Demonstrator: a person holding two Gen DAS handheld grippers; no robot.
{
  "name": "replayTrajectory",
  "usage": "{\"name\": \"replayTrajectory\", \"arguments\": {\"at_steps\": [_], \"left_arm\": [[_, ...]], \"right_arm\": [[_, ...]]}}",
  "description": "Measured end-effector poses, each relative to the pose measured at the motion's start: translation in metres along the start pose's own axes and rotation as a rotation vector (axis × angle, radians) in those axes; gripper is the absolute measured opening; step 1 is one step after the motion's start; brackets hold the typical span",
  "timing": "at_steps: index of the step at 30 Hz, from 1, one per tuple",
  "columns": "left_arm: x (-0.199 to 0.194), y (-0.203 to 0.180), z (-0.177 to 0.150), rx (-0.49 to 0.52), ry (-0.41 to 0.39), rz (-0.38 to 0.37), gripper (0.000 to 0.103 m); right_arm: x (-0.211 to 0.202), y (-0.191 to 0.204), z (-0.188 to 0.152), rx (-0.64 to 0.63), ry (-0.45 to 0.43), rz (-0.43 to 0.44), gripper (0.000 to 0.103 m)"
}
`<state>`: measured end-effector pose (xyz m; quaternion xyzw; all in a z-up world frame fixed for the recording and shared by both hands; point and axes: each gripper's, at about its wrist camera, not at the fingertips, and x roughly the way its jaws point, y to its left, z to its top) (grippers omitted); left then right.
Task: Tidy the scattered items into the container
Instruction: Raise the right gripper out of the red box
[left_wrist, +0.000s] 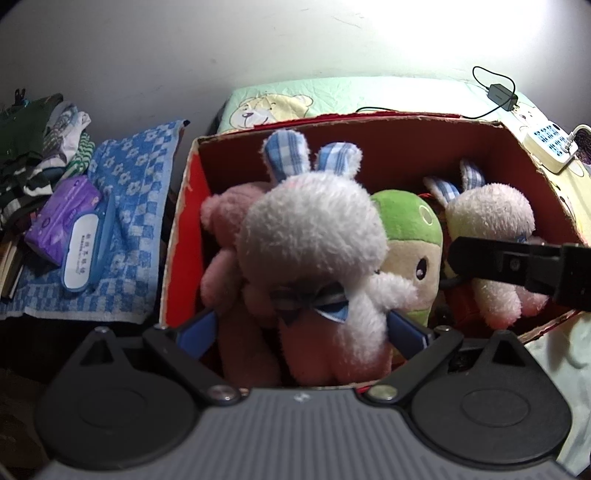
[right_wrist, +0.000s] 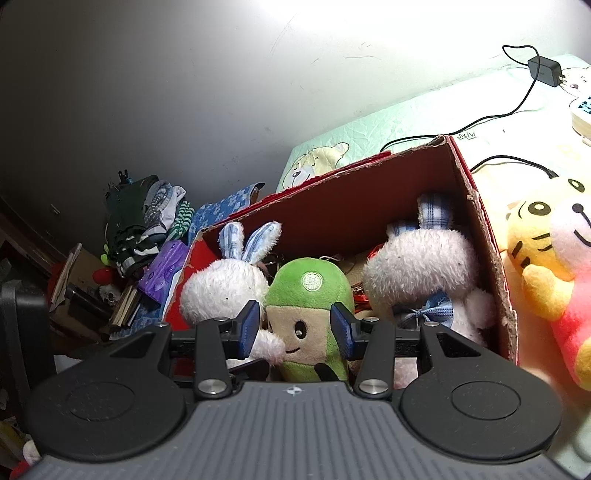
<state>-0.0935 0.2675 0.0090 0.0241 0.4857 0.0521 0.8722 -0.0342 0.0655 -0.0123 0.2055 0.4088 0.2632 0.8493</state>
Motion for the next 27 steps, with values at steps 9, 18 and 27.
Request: {"name": "replayTrajectory", "arguments": {"at_steps": [9,18,27], "left_arm": [[-0.01,-0.005,0.001,0.02,-0.034,0.04,0.098],[-0.022,-0.005,0.005,0.024,-0.071,0.069,0.098],[-0.02,-0.008,0.002,0.0,-0.045,0.059,0.097]], "right_arm": [[-0.004,-0.002,-0.004,-0.009,0.016,-0.003,0.042],[-0.008,0.0,-0.006,-0.023,-0.023,-0.033,0.041],[-0.013,0.001,-0.012,-0.045,-0.039,-0.043,0.041]]}}
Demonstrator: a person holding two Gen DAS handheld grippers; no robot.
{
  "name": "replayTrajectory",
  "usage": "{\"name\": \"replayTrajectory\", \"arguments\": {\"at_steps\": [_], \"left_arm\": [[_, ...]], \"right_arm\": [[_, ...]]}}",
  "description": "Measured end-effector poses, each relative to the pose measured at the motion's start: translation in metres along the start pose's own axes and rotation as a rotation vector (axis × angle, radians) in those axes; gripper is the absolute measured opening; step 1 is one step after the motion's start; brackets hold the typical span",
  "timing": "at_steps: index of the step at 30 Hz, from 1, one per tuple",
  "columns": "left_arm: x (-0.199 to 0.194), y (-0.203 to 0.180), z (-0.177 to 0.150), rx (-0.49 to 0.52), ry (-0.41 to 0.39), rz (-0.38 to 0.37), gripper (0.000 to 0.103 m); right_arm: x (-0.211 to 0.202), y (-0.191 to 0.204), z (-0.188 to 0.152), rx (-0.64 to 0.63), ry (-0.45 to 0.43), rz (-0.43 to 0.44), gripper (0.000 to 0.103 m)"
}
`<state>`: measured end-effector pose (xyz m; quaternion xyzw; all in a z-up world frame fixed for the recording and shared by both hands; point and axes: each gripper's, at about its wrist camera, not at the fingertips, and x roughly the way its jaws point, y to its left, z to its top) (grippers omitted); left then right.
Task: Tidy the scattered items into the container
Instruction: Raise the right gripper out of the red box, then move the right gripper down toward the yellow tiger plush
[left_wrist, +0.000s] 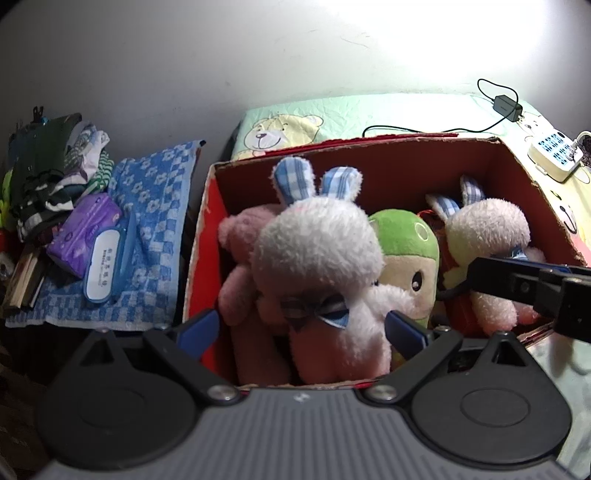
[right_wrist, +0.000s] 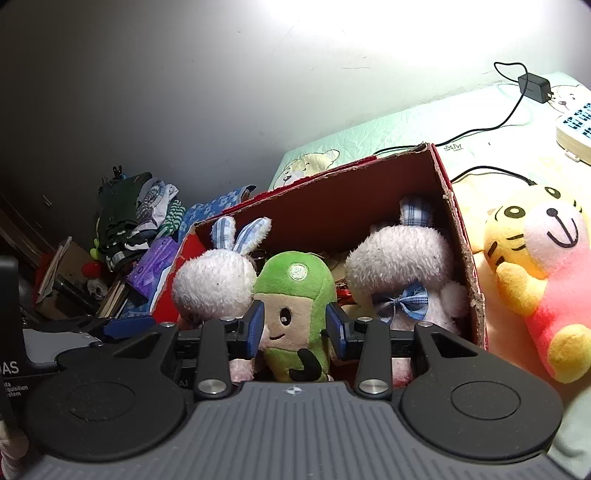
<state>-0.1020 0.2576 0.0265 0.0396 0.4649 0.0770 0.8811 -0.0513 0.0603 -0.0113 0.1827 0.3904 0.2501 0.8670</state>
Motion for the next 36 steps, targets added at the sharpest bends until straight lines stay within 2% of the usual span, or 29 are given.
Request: {"name": "replayTrajectory", "arguments": {"at_steps": [6,20,24,31,36], "left_arm": [[-0.009,-0.005,0.001,-0.005,-0.013,0.032,0.09],[-0.035,-0.041,0.004,0.004,-0.054,0.014,0.085],[-0.042,-0.058,0.007,0.005,-0.065,-0.018,0.08],[-0.05,-0.098,0.017,0.033,-0.094,-0.074,0.079],[-0.049,-0.117,0.02,0.02,-0.081,-0.119,0.07]], "right_arm": [[-0.009,-0.003,0.001,-0.008,-0.017,0.022,0.041],[-0.04,-0.035,0.003,0.045,-0.049,0.116,0.041],[-0.052,-0.05,0.006,0.053,-0.059,0.13,0.041],[-0.076,-0.086,0.013,0.089,-0.079,0.124,0.042],[-0.087,-0.108,0.016,0.113,-0.08,0.111,0.042]]}}
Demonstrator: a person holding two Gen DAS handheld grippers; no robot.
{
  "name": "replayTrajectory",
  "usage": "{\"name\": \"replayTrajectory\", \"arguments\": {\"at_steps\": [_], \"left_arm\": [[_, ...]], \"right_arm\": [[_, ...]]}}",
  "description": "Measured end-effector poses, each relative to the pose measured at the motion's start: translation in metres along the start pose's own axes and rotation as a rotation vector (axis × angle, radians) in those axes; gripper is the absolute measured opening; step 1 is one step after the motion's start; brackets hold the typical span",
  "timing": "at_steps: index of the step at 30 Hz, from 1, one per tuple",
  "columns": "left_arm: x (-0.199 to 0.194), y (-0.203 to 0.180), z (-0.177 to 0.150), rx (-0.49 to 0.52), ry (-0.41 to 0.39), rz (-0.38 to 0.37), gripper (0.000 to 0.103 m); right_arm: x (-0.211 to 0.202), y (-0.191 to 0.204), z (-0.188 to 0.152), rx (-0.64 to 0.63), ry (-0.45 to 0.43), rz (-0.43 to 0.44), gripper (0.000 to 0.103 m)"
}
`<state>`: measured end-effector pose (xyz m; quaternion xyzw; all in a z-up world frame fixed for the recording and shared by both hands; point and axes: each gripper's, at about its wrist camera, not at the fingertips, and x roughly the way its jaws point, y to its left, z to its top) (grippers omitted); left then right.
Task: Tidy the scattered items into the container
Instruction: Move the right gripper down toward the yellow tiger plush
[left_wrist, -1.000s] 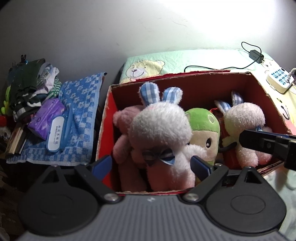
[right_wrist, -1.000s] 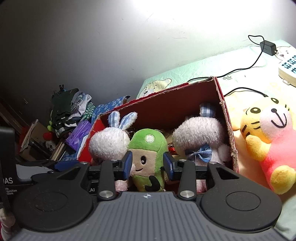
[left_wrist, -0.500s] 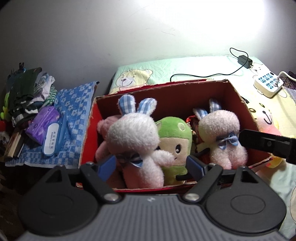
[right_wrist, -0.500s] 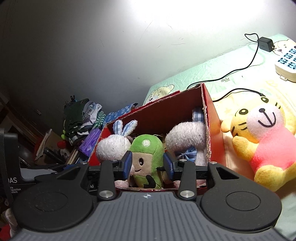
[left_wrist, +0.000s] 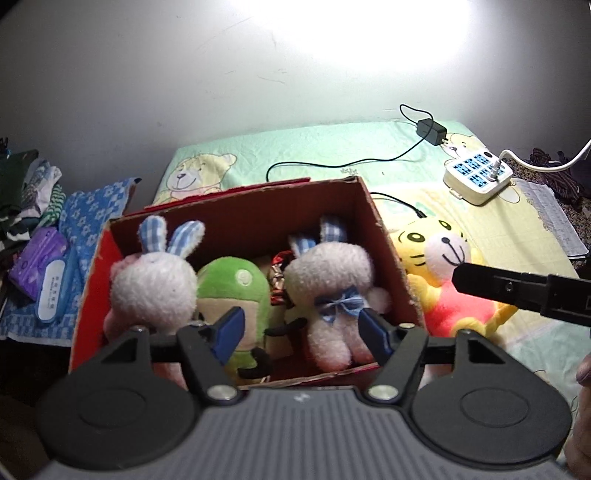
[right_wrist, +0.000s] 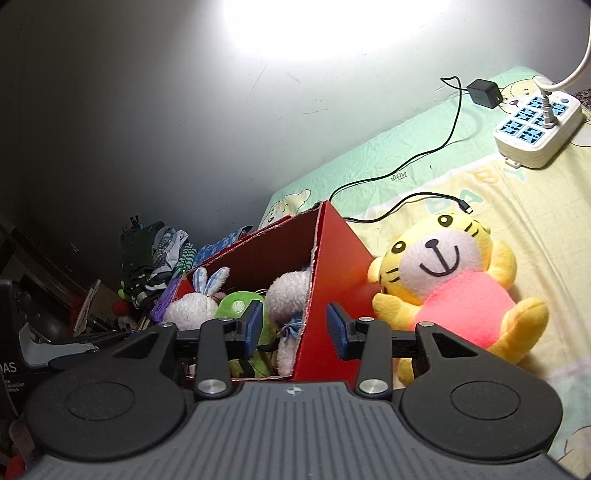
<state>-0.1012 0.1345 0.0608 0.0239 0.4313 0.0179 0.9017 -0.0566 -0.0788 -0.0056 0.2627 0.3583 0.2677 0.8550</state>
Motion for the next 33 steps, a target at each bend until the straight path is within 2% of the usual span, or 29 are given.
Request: {"name": "replayTrajectory", "arguments": {"at_steps": [8,10,11,13,17,24,26,27,33], "left_arm": [[-0.003,-0.036,0.005,0.016,-0.031,-0.063,0.069],[-0.007,-0.049,0.005,0.037,-0.052,-0.1,0.074],[-0.009,-0.056,0.005,0.047,-0.064,-0.116,0.081],[-0.009,-0.071,0.006,0.067,-0.076,-0.149,0.084],[0.001,-0.098,0.005,0.094,-0.052,-0.206,0.084],[0.025,-0.13,-0.005,0.124,0.019,-0.257,0.083],[0.031,-0.137,-0.006,0.125,0.034,-0.265,0.083],[0.034,-0.141,-0.007,0.127,0.04,-0.27,0.083],[0.059,-0.156,-0.001,0.11,0.051,-0.277,0.085]], "right_arm": [[-0.018,-0.036,0.009,0.051,-0.014,-0.022,0.042],[-0.022,-0.048,0.012,0.072,-0.018,-0.032,0.042],[-0.025,-0.053,0.012,0.08,-0.021,-0.036,0.042],[-0.03,-0.064,0.015,0.096,-0.024,-0.053,0.042],[-0.038,-0.087,0.019,0.138,-0.025,-0.084,0.042],[-0.039,-0.126,0.018,0.228,0.014,-0.107,0.043],[-0.039,-0.136,0.017,0.25,0.025,-0.108,0.044],[-0.038,-0.14,0.017,0.259,0.036,-0.108,0.048],[-0.028,-0.159,0.021,0.308,0.061,-0.078,0.049]]}}
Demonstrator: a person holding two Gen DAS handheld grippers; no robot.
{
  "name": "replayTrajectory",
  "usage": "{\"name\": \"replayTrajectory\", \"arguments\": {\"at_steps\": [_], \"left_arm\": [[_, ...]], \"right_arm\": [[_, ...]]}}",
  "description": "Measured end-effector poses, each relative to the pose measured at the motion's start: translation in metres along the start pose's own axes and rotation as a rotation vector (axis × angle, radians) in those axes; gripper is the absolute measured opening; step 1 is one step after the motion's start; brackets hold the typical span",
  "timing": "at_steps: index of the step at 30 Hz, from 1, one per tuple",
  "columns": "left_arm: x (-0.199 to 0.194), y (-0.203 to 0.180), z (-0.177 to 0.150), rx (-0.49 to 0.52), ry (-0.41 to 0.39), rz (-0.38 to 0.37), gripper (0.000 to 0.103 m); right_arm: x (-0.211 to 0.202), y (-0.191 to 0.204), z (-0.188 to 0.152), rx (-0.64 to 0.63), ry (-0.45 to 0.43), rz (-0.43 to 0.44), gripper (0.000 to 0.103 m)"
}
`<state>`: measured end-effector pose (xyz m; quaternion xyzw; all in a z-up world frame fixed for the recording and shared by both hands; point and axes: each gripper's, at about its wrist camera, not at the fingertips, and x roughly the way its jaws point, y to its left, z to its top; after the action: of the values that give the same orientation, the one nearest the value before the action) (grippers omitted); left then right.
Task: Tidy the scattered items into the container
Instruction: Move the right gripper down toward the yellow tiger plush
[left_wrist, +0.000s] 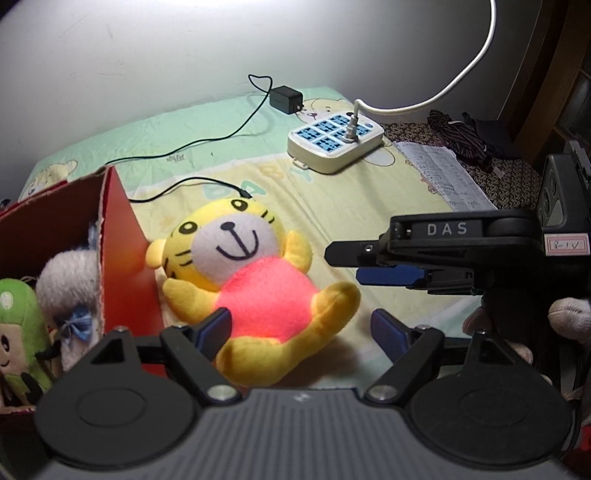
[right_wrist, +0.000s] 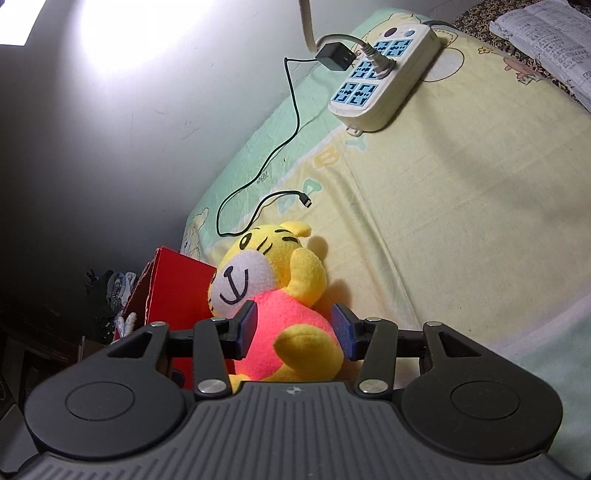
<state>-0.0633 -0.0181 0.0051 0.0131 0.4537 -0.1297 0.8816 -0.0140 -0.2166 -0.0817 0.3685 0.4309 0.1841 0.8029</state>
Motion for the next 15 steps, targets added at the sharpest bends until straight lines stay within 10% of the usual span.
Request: {"name": "replayTrajectory", "arguments": {"at_steps": [15], "left_arm": [[0.055,0.02,0.016,-0.097,0.039,-0.058,0.096]], "right_arm": [[0.067,-0.021,0.03,0.048,0.099,0.121,0.052]]}}
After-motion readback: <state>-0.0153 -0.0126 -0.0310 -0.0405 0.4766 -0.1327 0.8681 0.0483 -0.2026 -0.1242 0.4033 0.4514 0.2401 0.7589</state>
